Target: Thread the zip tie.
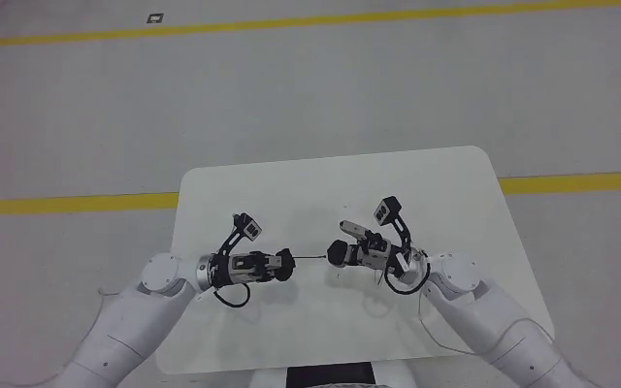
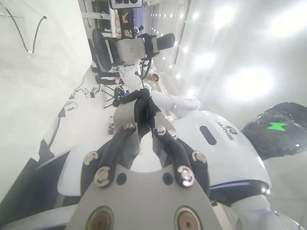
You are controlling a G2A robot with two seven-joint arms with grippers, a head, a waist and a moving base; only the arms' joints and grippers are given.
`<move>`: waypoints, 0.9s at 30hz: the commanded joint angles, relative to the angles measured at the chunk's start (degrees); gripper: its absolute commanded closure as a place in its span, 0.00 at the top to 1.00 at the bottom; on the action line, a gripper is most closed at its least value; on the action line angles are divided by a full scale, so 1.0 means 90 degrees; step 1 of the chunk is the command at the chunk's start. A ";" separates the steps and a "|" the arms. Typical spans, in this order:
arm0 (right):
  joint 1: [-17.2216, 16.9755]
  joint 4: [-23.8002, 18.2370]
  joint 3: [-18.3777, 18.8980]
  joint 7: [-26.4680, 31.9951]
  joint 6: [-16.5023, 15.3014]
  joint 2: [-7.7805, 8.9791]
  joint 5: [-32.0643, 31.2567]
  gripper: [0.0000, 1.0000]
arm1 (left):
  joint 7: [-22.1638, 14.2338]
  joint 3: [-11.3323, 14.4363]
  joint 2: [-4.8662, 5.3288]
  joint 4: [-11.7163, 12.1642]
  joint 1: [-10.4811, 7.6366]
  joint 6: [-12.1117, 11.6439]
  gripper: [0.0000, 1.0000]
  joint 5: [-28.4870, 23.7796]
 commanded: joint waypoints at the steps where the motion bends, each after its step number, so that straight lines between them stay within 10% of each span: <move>1: -0.0005 -0.0070 -0.0015 -0.0084 -0.0028 -0.0009 -0.0203 1.00 | 0.0000 0.0000 0.0000 0.0000 0.0000 0.0000 0.00 0.0000; 12: -0.0083 0.0187 0.0003 0.0401 -0.0378 -0.0069 -0.0210 1.00 | 0.0000 0.0000 0.0000 0.0000 0.0000 0.0000 0.00 0.0000; 14: -0.0100 0.0187 0.0016 0.0346 -0.0409 -0.0081 -0.0230 0.44 | 0.0000 0.0000 0.0000 0.0000 0.0000 0.0000 0.00 0.0000; 16: -0.0114 0.0202 0.0031 0.0330 -0.0454 -0.0095 -0.0223 0.33 | 0.0000 0.0000 0.0000 0.0000 0.0000 0.0000 0.00 0.0000; 27: -0.0149 0.0305 0.0025 0.0598 -0.0655 -0.0164 -0.0222 0.24 | 0.0000 0.0000 0.0000 0.0000 0.0000 0.0000 0.00 0.0000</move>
